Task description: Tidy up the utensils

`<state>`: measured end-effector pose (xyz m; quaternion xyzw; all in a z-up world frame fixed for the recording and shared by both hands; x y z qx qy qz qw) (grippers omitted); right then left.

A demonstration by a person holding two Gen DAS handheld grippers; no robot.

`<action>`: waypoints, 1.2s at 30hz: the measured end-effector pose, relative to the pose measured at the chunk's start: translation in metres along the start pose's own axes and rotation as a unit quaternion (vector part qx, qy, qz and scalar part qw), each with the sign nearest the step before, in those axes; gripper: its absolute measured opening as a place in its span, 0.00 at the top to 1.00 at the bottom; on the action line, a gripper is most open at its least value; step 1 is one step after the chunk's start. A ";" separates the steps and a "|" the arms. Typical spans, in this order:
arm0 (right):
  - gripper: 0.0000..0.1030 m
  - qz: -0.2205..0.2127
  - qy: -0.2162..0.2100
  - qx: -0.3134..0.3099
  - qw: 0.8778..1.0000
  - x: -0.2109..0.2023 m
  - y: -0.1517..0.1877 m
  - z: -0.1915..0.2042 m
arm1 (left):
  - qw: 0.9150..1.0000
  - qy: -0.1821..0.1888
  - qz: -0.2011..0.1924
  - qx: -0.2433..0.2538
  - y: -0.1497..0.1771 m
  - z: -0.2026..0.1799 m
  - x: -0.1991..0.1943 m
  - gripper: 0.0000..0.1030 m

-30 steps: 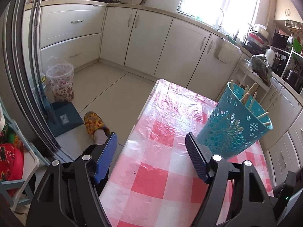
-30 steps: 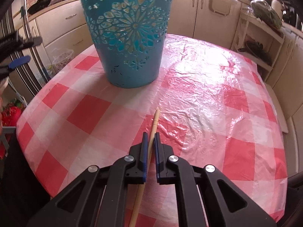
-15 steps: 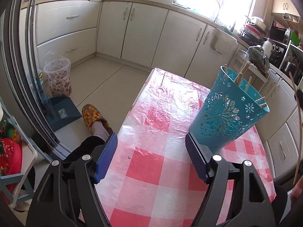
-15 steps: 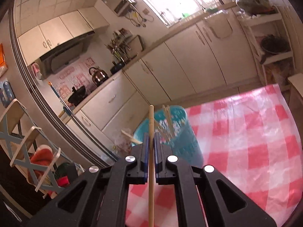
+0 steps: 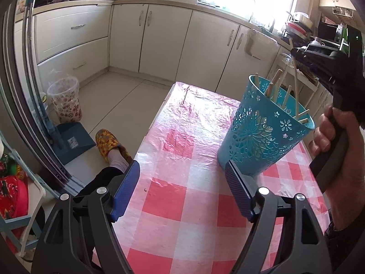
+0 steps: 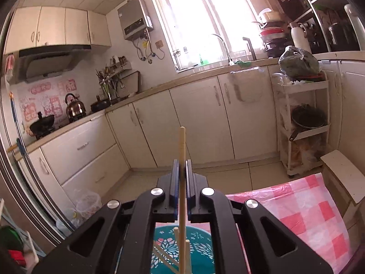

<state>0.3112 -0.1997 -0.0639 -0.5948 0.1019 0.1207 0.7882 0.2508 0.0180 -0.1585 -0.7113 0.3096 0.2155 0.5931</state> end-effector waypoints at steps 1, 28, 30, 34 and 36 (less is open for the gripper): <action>0.94 0.005 0.001 -0.009 1.000 -0.001 0.007 0.002 | 1.000 0.001 0.001 0.000 0.000 0.001 0.000 0.29; 0.18 0.048 -0.040 0.008 0.998 -0.178 0.036 -0.007 | 0.998 0.006 -0.022 0.058 -0.021 -0.024 -0.096 0.07; 0.09 0.063 -0.043 0.007 0.997 -0.197 0.038 0.000 | 0.997 0.000 -0.028 0.077 -0.022 -0.033 -0.116 0.07; 0.07 0.092 -0.041 0.005 0.995 -0.223 0.039 0.011 | 0.995 -0.001 -0.022 0.097 -0.020 -0.046 -0.150 0.07; 0.07 0.102 -0.032 0.005 0.994 -0.235 0.041 0.018 | 0.995 0.009 -0.023 0.100 -0.018 -0.049 -0.167 0.07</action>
Point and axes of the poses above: each gripper's, at about its wrist camera, not at the fingertips, and x roughly the way its jaws point, z to its left, y to its underside, the point moved 1 cm from there along x, roughly the way its jaws point, and after that the axes turned 1 degree about x, right-handed, at the moved point
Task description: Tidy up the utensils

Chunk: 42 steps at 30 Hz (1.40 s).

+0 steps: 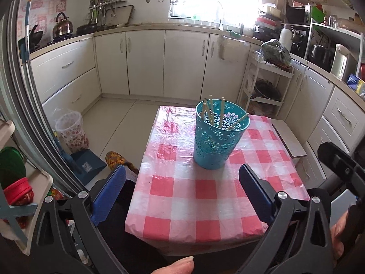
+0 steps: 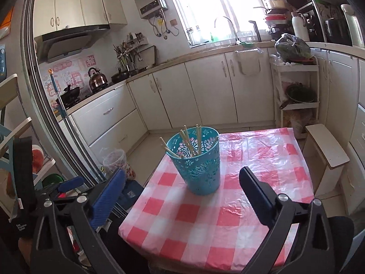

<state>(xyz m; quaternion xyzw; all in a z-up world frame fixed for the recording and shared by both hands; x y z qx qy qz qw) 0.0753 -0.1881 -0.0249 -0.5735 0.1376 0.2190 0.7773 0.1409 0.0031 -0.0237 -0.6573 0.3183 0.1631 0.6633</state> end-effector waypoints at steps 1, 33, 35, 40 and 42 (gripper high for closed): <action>0.07 0.005 0.001 0.002 1.000 -0.005 0.003 0.002 | 1.000 0.004 -0.002 0.003 0.001 -0.002 -0.007 0.07; 0.07 -0.019 0.029 -0.009 0.999 -0.065 0.046 0.031 | 0.998 -0.043 -0.015 0.044 0.032 -0.013 -0.088 0.07; 0.07 -0.018 0.029 -0.010 0.999 -0.065 0.047 0.033 | 0.998 -0.042 -0.013 0.045 0.033 -0.013 -0.087 0.07; 0.07 -0.018 0.030 -0.011 0.999 -0.065 0.049 0.033 | 0.998 -0.039 -0.012 0.051 0.034 -0.016 -0.085 0.07; 0.07 -0.018 0.029 -0.011 0.999 -0.065 0.048 0.033 | 0.998 -0.039 -0.012 0.051 0.034 -0.016 -0.085 0.07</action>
Point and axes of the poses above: each gripper's, at about its wrist camera, not at the fingertips, and x roughly the way its jaws point, z to its left, y to its underside, the point moved 1 cm from there along x, roughly the way its jaws point, and after that the axes turned 1 degree about x, right-handed, at the moved point
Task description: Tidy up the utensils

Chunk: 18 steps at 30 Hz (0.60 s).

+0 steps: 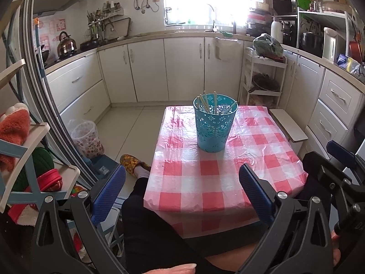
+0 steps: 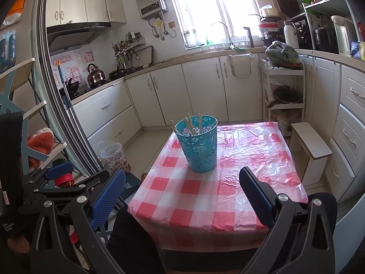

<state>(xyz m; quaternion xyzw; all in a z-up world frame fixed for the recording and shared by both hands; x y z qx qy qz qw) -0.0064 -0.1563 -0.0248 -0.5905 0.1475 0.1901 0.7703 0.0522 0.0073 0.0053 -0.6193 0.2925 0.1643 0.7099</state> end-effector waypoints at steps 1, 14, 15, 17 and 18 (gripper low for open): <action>0.07 0.000 0.000 0.000 1.000 0.000 0.000 0.000 | 1.000 0.001 0.000 0.000 0.000 0.000 0.000 0.07; 0.07 0.001 0.002 -0.001 1.000 -0.001 0.003 0.000 | 1.000 0.002 0.001 0.000 0.002 -0.001 0.000 0.07; 0.07 0.001 0.002 -0.002 1.000 -0.001 0.003 0.000 | 1.000 0.002 0.001 -0.001 0.002 -0.001 0.000 0.07; 0.07 0.000 0.001 -0.002 1.000 -0.001 0.002 0.000 | 1.000 0.001 0.000 -0.001 0.002 -0.001 0.000 0.07; 0.07 0.000 0.002 -0.002 1.000 -0.001 0.002 -0.001 | 1.000 0.002 0.001 -0.001 0.002 -0.001 0.000 0.07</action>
Point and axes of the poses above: each gripper's, at about its wrist camera, not at the fingertips, and x roughly the way its jaws point, z to its left, y to its underside, the point moved 1 cm from there along x, roughly the way its jaws point, and after that the axes turned 1 degree about x, right-handed, at the moved point
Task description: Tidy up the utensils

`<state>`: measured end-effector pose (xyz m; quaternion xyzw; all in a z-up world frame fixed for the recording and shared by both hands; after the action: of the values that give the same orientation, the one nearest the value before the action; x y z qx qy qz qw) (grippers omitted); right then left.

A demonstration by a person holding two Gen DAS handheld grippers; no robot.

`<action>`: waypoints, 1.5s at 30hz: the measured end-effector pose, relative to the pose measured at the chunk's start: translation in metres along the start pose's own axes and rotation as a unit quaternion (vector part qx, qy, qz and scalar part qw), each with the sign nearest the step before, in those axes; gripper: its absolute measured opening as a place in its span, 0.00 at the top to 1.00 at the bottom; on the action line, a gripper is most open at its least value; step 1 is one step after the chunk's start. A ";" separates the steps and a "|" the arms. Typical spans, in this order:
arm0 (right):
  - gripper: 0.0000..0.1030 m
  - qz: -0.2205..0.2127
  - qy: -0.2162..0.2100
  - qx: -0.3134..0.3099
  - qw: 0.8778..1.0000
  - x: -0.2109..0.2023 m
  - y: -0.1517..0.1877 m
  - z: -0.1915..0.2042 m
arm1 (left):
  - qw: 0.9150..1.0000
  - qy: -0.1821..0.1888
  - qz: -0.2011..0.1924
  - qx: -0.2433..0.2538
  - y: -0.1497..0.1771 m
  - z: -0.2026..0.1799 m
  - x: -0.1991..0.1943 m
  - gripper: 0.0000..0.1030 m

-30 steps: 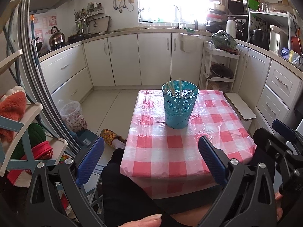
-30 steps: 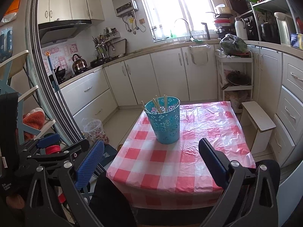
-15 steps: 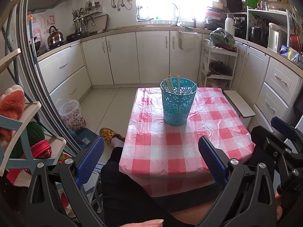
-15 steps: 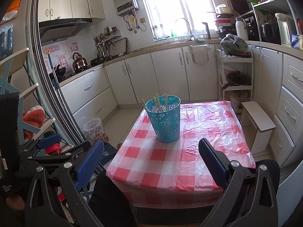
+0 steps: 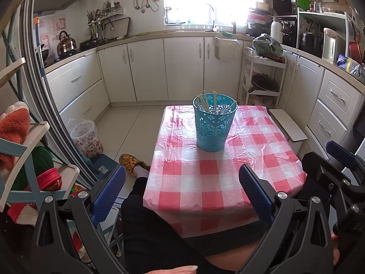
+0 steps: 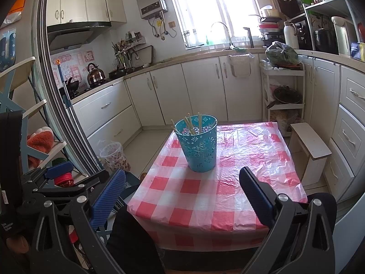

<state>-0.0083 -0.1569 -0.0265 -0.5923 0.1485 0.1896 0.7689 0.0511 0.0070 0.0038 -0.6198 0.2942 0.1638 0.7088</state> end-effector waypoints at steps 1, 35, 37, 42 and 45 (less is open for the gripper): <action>0.07 0.000 0.000 0.000 1.000 0.000 0.000 0.000 | 1.000 0.000 0.000 0.000 0.000 0.000 0.000 0.07; 0.07 0.001 -0.003 -0.003 1.000 -0.004 -0.004 -0.004 | 1.000 0.000 0.000 0.000 0.000 0.002 0.000 0.07; 0.07 0.001 -0.003 -0.003 1.000 -0.004 -0.004 -0.004 | 1.000 0.000 0.001 -0.001 0.001 0.002 0.000 0.07; 0.07 0.002 -0.002 -0.003 1.000 -0.004 -0.004 -0.004 | 1.000 0.000 0.000 -0.001 0.001 0.003 0.000 0.07; 0.07 0.001 -0.002 -0.003 1.000 -0.004 -0.003 -0.003 | 1.000 0.000 0.001 -0.001 0.001 0.003 0.000 0.07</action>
<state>-0.0100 -0.1610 -0.0228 -0.5940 0.1470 0.1924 0.7671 0.0510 0.0103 0.0038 -0.6202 0.2946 0.1643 0.7083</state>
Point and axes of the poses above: each gripper's, at about its wrist camera, not at the fingertips, and x roughly the way its jaws point, z to its left, y to its underside, the point moved 1 cm from there along x, roughly the way its jaws point, and after that the axes turned 1 degree about x, right-handed, at the moved point
